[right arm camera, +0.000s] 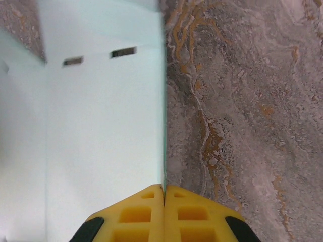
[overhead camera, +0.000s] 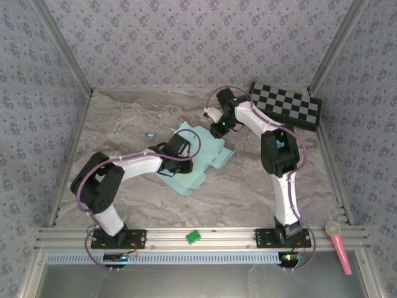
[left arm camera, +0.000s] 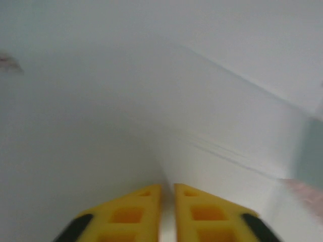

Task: Fold the paper box

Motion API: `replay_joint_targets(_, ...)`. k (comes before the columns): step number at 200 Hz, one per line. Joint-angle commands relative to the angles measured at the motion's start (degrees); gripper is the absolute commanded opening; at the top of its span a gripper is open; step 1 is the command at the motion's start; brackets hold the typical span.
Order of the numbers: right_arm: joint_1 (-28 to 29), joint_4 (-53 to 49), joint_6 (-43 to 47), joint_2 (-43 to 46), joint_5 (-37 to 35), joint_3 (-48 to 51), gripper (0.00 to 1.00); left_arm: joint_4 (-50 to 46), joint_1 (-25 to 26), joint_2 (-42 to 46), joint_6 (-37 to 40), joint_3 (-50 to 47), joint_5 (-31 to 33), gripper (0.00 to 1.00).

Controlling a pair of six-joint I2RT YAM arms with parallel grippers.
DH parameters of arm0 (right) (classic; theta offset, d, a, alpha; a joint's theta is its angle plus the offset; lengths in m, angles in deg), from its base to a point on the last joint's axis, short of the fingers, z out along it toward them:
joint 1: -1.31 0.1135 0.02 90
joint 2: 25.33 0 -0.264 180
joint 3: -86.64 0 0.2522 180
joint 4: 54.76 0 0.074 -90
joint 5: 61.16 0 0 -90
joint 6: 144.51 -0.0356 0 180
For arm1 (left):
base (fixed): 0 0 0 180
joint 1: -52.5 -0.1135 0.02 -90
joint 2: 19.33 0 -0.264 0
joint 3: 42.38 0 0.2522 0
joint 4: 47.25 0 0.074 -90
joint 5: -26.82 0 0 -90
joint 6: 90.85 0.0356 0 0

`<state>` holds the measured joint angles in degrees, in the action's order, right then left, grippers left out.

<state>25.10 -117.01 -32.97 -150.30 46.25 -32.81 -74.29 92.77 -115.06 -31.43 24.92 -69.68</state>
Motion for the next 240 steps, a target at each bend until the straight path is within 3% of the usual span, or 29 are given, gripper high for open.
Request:
replay_joint_targets(1, 1.4, 4.9, 5.9, 4.6, -4.4, 3.4, 0.0, -3.4, -0.8, 5.6, 1.2, 2.7, 1.2, 0.29)
replay_joint_targets(36, 2.7, 11.2, 11.4, 8.0, -6.8, 8.7, 0.0, -6.0, -6.7, 12.7, 2.8, 2.0, 2.1, 0.48)
replay_joint_targets(91, 5.5, 21.2, 18.5, 11.5, -8.2, 15.9, 0.0, -9.1, -17.8, 14.7, 6.4, 3.4, 2.5, 0.56)
replay_joint_targets(159, 8.8, 37.8, 25.1, 15.4, -12.9, 26.3, 0.0, -8.8, -25.1, 4.8, 5.9, 8.6, 2.5, 0.56)
replay_joint_targets(205, 9.7, 40.7, 26.5, 16.5, -14.0, 28.6, 0.0, -9.0, -26.5, -2.2, 3.6, 12.4, 5.1, 0.47)
replay_joint_targets(240, 10.2, 42.5, 27.6, 17.3, -14.9, 30.2, 0.0, -9.5, -26.5, -8.4, 4.7, 16.7, 1.9, 0.46)
